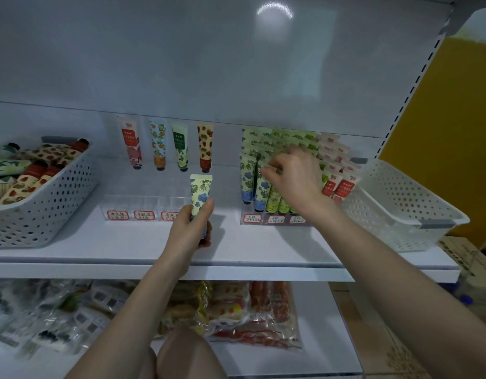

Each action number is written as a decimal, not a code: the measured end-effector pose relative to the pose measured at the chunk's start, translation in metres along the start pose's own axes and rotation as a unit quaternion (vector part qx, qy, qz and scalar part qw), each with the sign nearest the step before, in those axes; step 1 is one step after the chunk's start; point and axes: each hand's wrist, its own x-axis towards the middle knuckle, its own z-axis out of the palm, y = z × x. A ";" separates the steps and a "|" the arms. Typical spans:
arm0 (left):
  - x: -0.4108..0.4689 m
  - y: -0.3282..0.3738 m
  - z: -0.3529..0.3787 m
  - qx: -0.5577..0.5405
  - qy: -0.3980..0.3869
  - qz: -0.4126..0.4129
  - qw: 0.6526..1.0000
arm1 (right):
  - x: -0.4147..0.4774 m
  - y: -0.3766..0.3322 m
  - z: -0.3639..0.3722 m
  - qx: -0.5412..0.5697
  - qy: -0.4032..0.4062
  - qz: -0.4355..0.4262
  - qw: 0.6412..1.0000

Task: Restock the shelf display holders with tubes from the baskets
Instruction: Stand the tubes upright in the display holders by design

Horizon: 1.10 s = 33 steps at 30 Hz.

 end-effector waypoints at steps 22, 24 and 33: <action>0.004 0.004 0.013 -0.031 -0.007 -0.043 0.999 | 0.004 -0.003 -0.010 -0.062 -0.084 0.009 0.994; 0.003 0.006 0.014 -0.038 -0.010 -0.041 0.998 | 0.007 -0.004 -0.011 -0.054 -0.092 0.010 0.994; 0.002 0.008 0.014 -0.060 -0.023 -0.041 0.997 | 0.008 -0.003 -0.011 -0.036 -0.099 0.002 0.994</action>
